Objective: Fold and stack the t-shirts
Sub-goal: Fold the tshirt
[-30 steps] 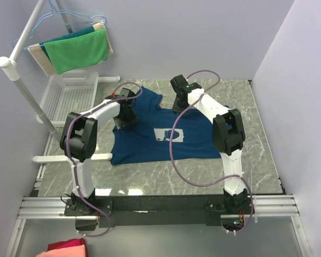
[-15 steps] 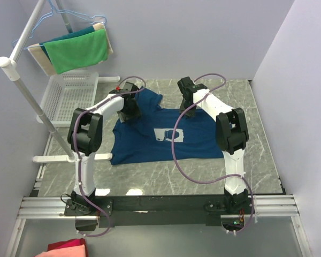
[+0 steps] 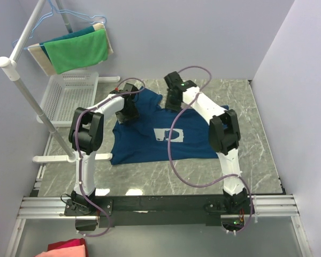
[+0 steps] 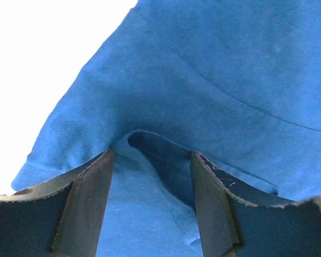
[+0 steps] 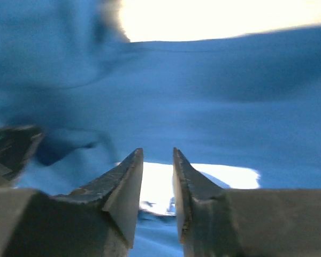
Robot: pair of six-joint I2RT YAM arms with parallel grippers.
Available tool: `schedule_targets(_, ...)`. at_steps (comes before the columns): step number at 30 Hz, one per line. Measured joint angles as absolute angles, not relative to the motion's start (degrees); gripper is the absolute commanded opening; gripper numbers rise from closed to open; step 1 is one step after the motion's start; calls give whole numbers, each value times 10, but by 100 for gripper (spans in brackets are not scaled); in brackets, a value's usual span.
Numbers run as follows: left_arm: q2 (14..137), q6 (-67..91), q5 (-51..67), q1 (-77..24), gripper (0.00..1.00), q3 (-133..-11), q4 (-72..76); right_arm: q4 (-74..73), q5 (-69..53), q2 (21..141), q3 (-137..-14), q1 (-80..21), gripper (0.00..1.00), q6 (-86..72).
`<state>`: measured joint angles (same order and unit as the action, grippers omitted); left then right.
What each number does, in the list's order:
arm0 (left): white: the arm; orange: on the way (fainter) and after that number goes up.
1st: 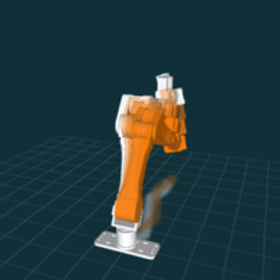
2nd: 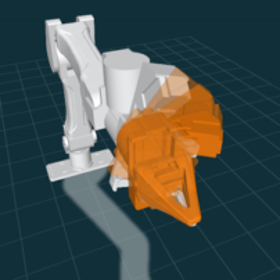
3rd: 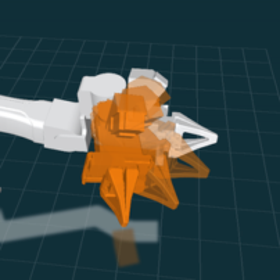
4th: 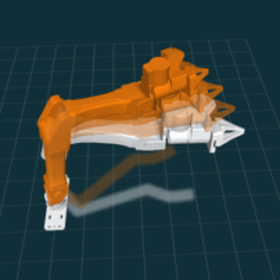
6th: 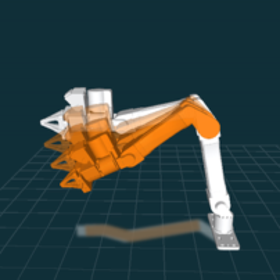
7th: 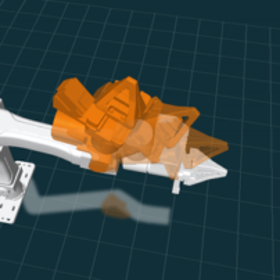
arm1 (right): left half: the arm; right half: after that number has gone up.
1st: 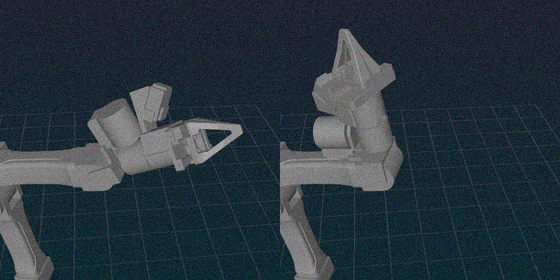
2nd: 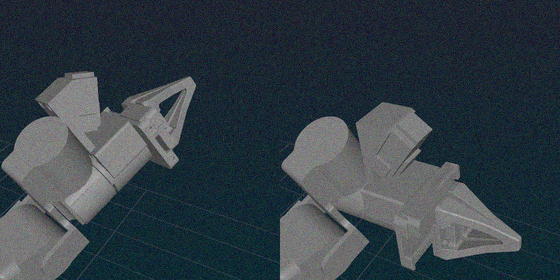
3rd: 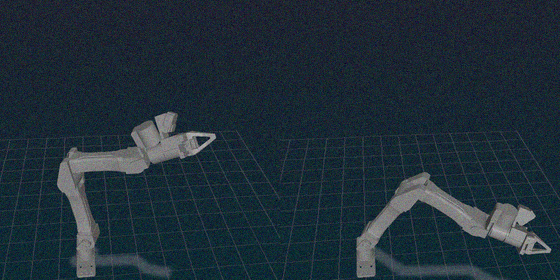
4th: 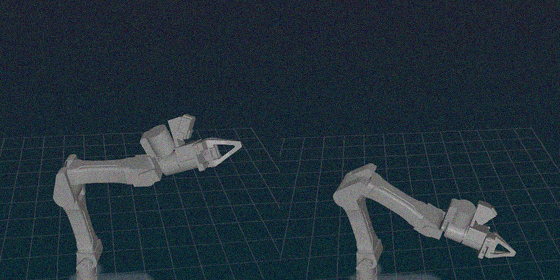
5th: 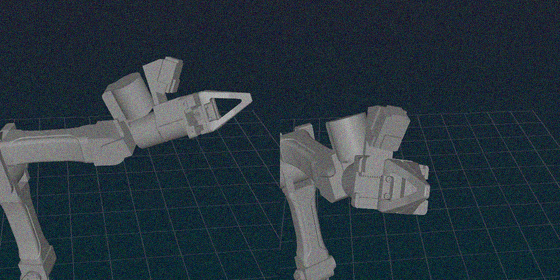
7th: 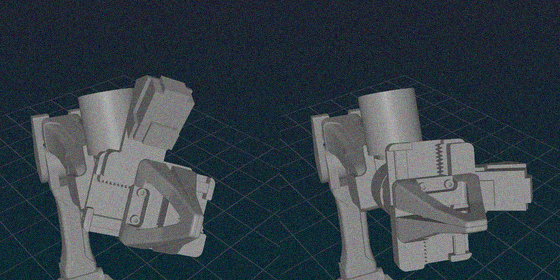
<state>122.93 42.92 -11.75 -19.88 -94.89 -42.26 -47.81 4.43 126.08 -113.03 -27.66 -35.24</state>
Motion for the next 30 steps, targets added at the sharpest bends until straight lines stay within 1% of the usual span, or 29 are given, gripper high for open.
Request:
schedule_targets(3, 1229, 435, -117, -194, 65, -950, -432, -467, 18, 1287, -1168, -298, 42, -340)
schedule_targets(11, 1230, 452, -104, -175, 66, -956, -465, -452, -62, 1358, -1186, -314, 43, -326)
schedule_targets(18, 1234, 458, -88, -167, 65, -961, -474, -425, -95, 1374, -1184, -325, 41, -316)
schedule_targets(28, 1239, 458, -75, -165, 65, -968, -478, -395, -124, 1392, -1192, -351, 40, -317)
schedule_targets(30, 1240, 458, -74, -164, 65, -970, -479, -395, -125, 1394, -1193, -351, 35, -317)
